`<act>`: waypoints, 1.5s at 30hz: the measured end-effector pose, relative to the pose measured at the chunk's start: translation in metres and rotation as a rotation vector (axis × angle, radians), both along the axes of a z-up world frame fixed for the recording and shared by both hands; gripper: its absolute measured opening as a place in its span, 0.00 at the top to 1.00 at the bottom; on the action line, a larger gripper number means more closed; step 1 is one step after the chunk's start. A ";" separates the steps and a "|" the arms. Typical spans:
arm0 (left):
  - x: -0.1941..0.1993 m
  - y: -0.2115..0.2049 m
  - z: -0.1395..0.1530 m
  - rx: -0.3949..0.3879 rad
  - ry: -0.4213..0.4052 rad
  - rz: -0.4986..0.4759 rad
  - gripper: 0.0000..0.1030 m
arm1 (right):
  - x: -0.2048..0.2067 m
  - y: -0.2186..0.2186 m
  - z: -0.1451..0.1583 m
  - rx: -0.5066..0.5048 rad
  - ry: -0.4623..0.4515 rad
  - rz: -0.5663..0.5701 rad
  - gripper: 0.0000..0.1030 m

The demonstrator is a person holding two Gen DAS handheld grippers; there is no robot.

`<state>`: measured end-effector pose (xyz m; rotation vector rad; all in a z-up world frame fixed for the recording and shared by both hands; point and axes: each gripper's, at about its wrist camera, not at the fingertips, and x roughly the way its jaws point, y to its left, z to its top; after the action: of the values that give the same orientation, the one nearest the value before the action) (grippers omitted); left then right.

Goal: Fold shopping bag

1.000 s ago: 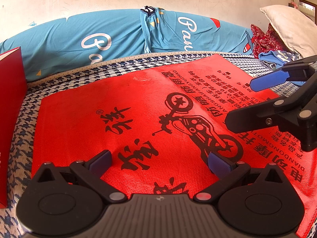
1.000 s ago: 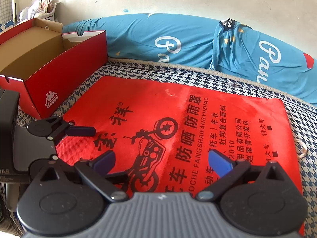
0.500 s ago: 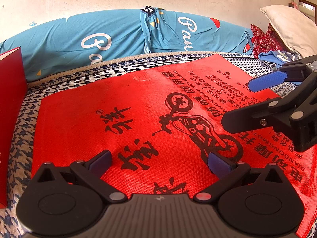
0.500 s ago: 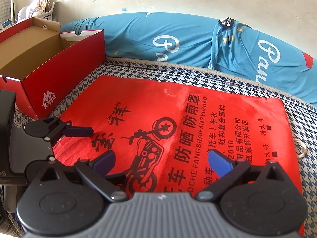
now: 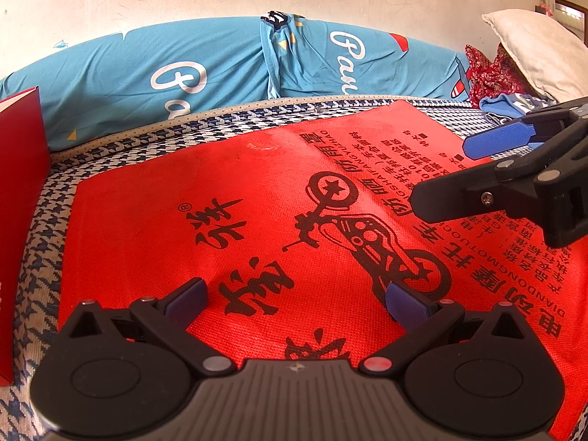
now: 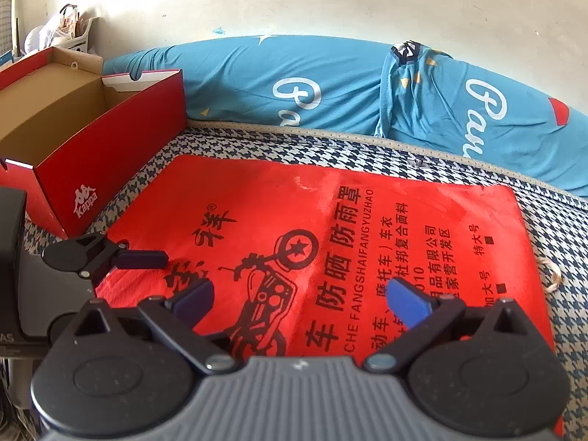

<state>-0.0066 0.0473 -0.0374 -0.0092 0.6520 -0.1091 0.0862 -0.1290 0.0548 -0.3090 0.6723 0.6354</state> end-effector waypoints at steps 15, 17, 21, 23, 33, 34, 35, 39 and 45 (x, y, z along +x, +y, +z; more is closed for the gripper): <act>0.000 0.000 0.000 0.000 0.000 0.000 0.00 | -0.001 -0.014 0.008 0.044 0.001 -0.016 0.02; 0.000 0.000 0.000 0.000 0.000 0.000 0.00 | -0.005 -0.014 0.010 0.035 -0.007 0.001 0.02; 0.000 0.000 0.000 0.000 0.000 0.000 0.00 | -0.013 -0.012 0.011 0.005 -0.030 0.046 0.02; 0.000 0.000 0.000 0.000 0.000 -0.001 0.00 | -0.017 -0.011 0.012 -0.009 -0.037 0.071 0.02; 0.000 0.000 0.000 0.000 -0.001 -0.001 0.00 | -0.038 -0.013 0.020 -0.002 -0.043 0.184 0.02; 0.000 0.000 0.000 0.000 -0.001 -0.001 0.00 | -0.038 -0.015 0.022 0.014 -0.041 0.178 0.02; 0.000 0.000 0.000 0.000 -0.001 -0.001 0.00 | -0.038 -0.017 0.024 0.029 -0.039 0.172 0.02; 0.000 0.000 0.000 0.000 -0.001 -0.001 0.00 | -0.037 -0.027 0.032 0.105 -0.011 0.167 0.02; 0.000 0.000 0.000 -0.001 -0.001 -0.001 0.00 | -0.044 -0.032 0.041 0.111 -0.040 0.193 0.03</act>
<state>-0.0062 0.0475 -0.0372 -0.0092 0.6509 -0.1106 0.0421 -0.1614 0.0963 -0.2844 0.5704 0.8452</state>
